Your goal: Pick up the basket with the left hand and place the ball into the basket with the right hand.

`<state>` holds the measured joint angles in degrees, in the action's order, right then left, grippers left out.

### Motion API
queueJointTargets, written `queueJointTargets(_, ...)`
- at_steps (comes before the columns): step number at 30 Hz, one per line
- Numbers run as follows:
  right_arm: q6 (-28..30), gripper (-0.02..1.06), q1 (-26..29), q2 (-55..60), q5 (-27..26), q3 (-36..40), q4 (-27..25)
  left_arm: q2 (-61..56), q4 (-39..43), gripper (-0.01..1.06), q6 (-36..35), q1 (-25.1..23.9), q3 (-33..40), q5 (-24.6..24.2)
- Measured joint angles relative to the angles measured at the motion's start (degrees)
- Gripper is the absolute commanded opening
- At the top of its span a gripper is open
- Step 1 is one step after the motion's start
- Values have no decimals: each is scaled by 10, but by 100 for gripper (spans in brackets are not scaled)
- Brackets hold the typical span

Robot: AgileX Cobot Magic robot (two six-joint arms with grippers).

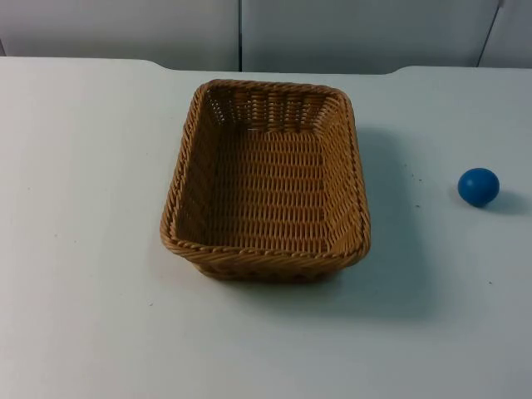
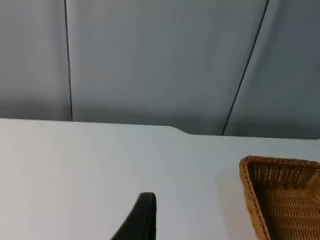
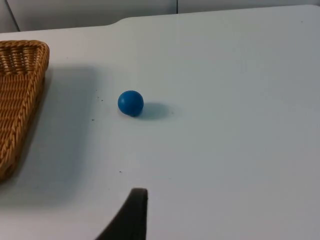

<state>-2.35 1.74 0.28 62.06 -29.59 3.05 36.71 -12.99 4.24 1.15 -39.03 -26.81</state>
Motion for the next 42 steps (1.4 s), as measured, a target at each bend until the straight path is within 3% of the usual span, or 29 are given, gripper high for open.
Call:
queueJointTargets(7,0,101,0,0,0,0,0,218,-102,92,107,5,-85,16)
queueJointTargets(12,0,101,0,0,0,0,0,376,-176,92,195,49,-165,24)
queueJointTargets(16,0,101,0,0,0,0,0,449,-190,92,197,92,-205,39)
queueJointTargets(19,0,101,0,0,0,0,0,514,-199,92,194,134,-215,100)
queueJointTargets(29,0,101,0,0,0,0,0,620,-250,92,181,159,-215,179)
queueJointTargets(42,0,101,0,0,0,0,0,736,-280,92,180,212,-255,185)
